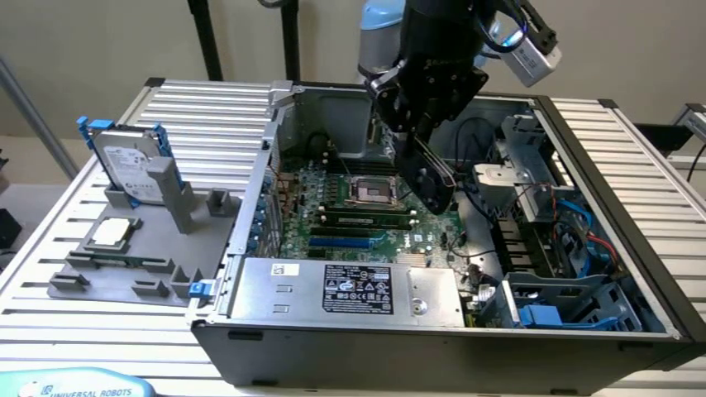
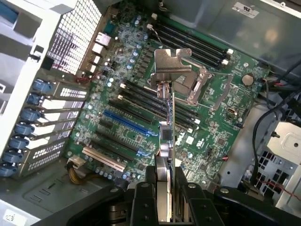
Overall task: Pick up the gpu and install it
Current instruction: 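Insert the gpu into the slot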
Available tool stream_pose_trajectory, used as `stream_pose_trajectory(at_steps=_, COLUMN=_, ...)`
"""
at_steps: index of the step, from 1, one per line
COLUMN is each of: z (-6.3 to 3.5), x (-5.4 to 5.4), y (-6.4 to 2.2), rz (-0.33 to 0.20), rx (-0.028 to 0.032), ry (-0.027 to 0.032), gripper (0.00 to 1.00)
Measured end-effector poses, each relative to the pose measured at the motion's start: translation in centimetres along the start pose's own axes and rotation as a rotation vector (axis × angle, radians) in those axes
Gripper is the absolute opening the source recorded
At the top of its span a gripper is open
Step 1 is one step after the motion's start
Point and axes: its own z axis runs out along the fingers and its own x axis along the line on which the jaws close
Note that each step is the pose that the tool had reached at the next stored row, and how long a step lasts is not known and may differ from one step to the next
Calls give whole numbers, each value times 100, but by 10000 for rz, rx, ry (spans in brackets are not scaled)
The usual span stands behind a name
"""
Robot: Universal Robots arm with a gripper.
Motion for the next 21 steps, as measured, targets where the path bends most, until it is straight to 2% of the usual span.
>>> stream_pose_trajectory(at_steps=4, z=41, x=-2, y=-1, rz=-735, rx=33, ry=6, gripper=27)
stream_pose_trajectory(at_steps=9, z=96, x=-4, y=-2, rz=-1633, rx=89, ry=-16, gripper=27)
stream_pose_trajectory(at_steps=21, z=215, x=-9, y=-3, rz=-3815, rx=239, ry=-95, gripper=27)
